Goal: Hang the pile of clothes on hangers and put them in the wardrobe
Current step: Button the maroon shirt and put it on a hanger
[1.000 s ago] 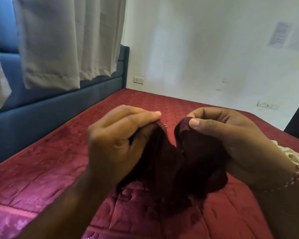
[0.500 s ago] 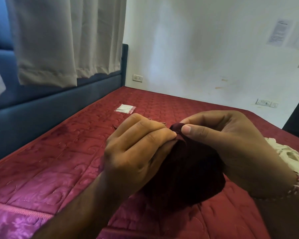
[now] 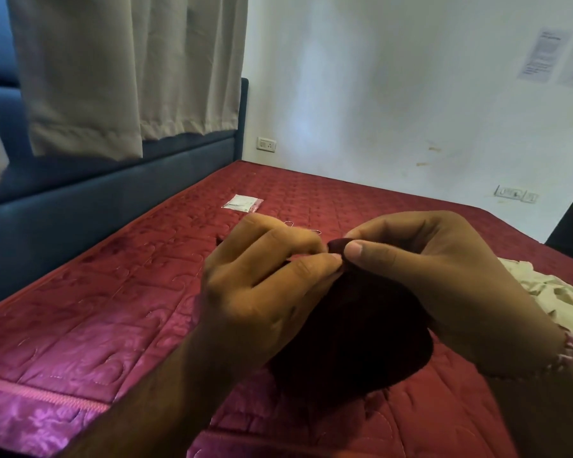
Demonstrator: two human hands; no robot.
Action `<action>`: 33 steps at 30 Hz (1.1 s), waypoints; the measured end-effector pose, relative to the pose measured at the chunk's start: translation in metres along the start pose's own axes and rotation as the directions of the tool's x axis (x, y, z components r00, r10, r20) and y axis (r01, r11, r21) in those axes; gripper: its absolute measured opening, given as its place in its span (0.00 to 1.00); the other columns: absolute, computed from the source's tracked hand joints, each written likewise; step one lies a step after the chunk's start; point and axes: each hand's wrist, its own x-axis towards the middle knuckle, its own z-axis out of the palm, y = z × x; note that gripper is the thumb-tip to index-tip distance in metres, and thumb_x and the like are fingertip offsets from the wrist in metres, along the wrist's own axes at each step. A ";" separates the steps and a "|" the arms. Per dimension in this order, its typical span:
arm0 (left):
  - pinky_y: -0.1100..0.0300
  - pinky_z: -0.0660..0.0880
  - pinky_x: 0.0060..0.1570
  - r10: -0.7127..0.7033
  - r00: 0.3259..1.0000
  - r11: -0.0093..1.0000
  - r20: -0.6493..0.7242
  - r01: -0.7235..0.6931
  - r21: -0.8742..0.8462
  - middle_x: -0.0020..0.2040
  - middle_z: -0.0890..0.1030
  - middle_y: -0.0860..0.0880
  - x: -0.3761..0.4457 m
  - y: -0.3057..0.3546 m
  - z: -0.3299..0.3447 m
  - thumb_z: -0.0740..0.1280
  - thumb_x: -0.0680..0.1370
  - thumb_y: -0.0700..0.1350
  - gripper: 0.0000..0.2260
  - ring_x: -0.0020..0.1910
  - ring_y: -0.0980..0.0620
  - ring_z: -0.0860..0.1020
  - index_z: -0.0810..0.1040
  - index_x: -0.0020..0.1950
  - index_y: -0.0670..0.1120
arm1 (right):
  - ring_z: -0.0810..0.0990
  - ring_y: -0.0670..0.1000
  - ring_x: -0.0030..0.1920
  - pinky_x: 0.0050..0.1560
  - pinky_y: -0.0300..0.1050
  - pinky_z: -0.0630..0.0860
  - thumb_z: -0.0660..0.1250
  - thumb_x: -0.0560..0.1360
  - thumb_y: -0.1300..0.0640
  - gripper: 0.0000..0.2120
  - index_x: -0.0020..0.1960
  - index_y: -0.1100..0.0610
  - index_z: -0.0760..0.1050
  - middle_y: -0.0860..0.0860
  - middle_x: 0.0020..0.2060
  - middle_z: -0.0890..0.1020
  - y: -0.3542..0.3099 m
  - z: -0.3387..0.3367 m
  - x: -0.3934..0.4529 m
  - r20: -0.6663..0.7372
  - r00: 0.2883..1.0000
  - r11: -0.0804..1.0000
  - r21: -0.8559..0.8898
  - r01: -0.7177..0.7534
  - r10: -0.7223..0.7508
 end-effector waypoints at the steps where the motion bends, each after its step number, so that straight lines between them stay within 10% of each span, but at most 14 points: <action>1: 0.57 0.76 0.47 -0.004 1.000 1.000 0.010 0.004 -0.003 0.51 0.85 0.43 -0.001 -0.001 0.000 0.78 0.76 0.39 0.03 0.45 0.46 0.81 0.89 0.46 0.40 | 0.88 0.54 0.45 0.44 0.44 0.83 0.75 0.71 0.60 0.05 0.46 0.57 0.87 0.56 0.42 0.88 -0.001 -0.001 0.000 0.017 0.999 0.998 -0.064 0.028 -0.027; 9: 0.64 0.78 0.50 -0.349 0.896 0.801 0.274 0.436 -0.409 0.49 0.85 0.54 -0.014 -0.002 0.005 0.79 0.73 0.43 0.08 0.49 0.55 0.84 0.85 0.49 0.42 | 0.87 0.47 0.45 0.46 0.40 0.80 0.76 0.74 0.58 0.05 0.48 0.51 0.87 0.46 0.42 0.88 0.017 -0.010 0.003 0.164 0.974 0.898 -0.388 0.208 -0.155; 16: 0.66 0.78 0.41 -0.564 0.679 0.602 0.470 0.728 -0.328 0.40 0.86 0.58 -0.041 -0.003 0.006 0.80 0.69 0.49 0.06 0.39 0.58 0.84 0.87 0.43 0.50 | 0.86 0.44 0.46 0.46 0.32 0.77 0.78 0.73 0.59 0.05 0.47 0.51 0.87 0.41 0.41 0.86 0.060 -0.003 -0.002 0.091 0.950 0.767 -0.570 0.294 -0.297; 23: 0.61 0.77 0.45 -0.445 0.816 0.832 0.370 0.529 -0.166 0.43 0.83 0.56 -0.054 -0.003 0.009 0.77 0.72 0.40 0.05 0.44 0.57 0.82 0.84 0.46 0.46 | 0.84 0.46 0.47 0.46 0.33 0.76 0.79 0.72 0.58 0.06 0.45 0.49 0.84 0.43 0.41 0.85 0.087 0.008 -0.013 -0.071 0.935 0.811 -0.524 0.261 -0.347; 33: 0.67 0.74 0.44 -0.472 0.856 0.856 0.210 0.502 -0.122 0.40 0.83 0.53 -0.079 0.016 0.016 0.77 0.73 0.40 0.04 0.41 0.58 0.81 0.83 0.43 0.42 | 0.84 0.51 0.53 0.52 0.40 0.79 0.74 0.74 0.69 0.07 0.43 0.61 0.77 0.52 0.52 0.84 0.128 0.027 -0.036 -0.136 0.852 0.806 -0.425 0.411 -0.506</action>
